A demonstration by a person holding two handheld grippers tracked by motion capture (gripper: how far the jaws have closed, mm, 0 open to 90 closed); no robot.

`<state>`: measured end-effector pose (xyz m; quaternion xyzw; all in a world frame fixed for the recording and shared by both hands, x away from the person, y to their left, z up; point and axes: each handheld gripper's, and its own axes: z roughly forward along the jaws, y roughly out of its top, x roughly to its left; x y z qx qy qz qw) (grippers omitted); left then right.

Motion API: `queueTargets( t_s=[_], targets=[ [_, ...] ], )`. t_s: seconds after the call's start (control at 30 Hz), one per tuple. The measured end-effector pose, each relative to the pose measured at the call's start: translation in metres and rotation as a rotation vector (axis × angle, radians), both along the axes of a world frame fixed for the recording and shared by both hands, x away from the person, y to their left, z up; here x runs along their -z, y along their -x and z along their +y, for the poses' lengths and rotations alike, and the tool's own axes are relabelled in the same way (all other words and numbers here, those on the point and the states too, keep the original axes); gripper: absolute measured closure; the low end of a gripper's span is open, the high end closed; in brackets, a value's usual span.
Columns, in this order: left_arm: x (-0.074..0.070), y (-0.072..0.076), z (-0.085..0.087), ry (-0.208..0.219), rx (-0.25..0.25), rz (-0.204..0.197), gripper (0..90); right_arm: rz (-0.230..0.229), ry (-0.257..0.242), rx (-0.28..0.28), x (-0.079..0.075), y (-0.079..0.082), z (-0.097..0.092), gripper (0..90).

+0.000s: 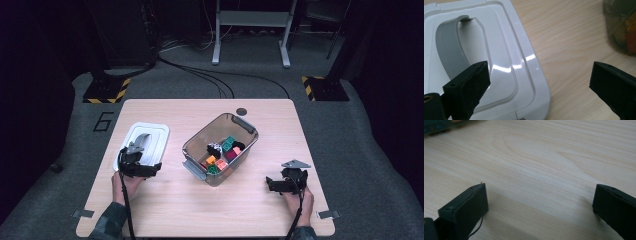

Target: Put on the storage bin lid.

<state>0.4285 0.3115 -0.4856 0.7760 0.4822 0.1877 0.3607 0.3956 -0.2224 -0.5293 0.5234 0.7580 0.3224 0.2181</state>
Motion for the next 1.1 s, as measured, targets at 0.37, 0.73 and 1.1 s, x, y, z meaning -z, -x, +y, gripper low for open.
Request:
queueTargets(
  t_s=[0.37,0.73,1.1],
  targets=[
    [-0.013,-0.033,0.02,0.015,-0.074,-0.004,0.1,0.0,0.001,0.0,0.0,0.0,0.0,0.0],
    [-0.003,-0.069,0.034,-0.003,-0.127,0.053,0.0,0.0,0.001,-0.003,0.0,0.0,0.0,0.0],
    [0.008,-0.081,0.041,0.033,-0.176,0.054,43.9,-0.001,0.0,-0.002,0.0,0.0,0.0,0.0]
  ],
)
